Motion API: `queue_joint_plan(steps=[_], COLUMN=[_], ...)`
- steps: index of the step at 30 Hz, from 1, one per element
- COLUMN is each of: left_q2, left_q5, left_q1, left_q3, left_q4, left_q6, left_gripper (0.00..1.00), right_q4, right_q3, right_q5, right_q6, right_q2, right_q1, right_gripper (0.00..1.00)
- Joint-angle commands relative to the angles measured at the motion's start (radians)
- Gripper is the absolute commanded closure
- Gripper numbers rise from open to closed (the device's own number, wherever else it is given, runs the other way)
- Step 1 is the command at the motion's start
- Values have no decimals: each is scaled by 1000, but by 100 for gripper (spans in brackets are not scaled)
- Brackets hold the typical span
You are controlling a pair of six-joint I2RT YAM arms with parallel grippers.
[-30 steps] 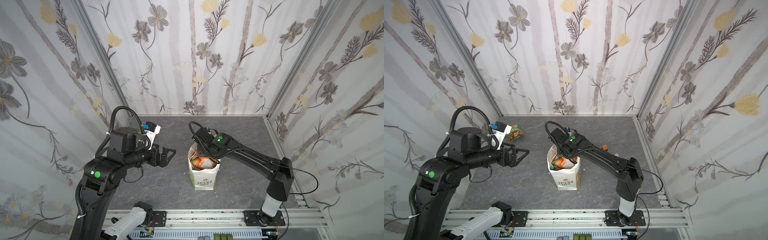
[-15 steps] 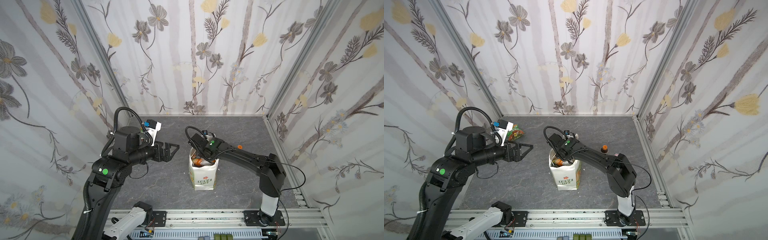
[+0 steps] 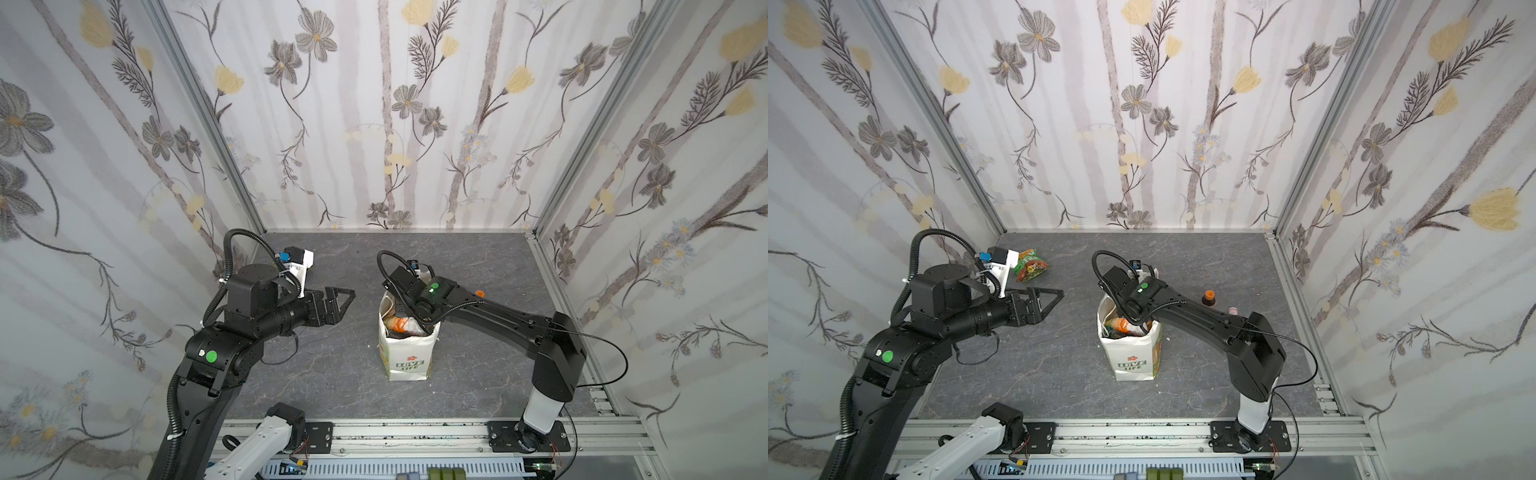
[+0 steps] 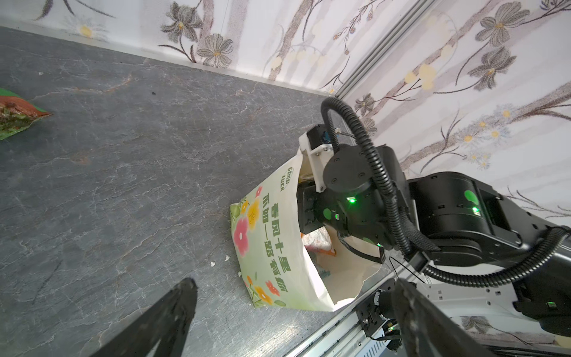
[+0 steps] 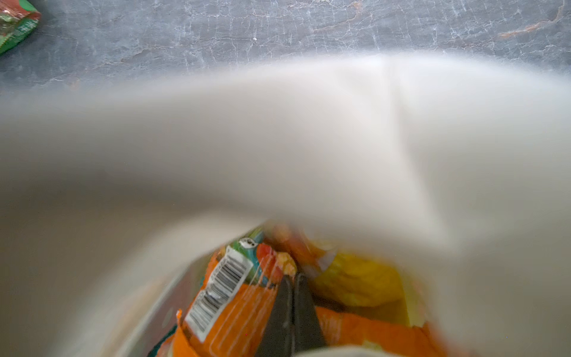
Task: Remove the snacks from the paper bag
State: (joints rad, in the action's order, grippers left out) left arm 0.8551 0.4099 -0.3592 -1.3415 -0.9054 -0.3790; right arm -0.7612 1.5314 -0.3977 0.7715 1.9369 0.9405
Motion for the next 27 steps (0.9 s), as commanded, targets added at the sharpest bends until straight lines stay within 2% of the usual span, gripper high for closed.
queue_joint_plan(steps=[1,16,27], left_q2=[-8,4,7], left_q5=[-26,6,18], left_q1=[0,0,0], left_q3=[12,16,18], left_q4=[56,67,85], left_q6=[-37,-37,-58], left_gripper=[0,0,0], right_q4=[-5,-21,-25], right_q3=[2,57,160], right_q5=[16,71,79], right_q6=[-8,44,45], right_q2=[-32,-167,-215], right_q1=[1,0,0], right_gripper=[100,100,100])
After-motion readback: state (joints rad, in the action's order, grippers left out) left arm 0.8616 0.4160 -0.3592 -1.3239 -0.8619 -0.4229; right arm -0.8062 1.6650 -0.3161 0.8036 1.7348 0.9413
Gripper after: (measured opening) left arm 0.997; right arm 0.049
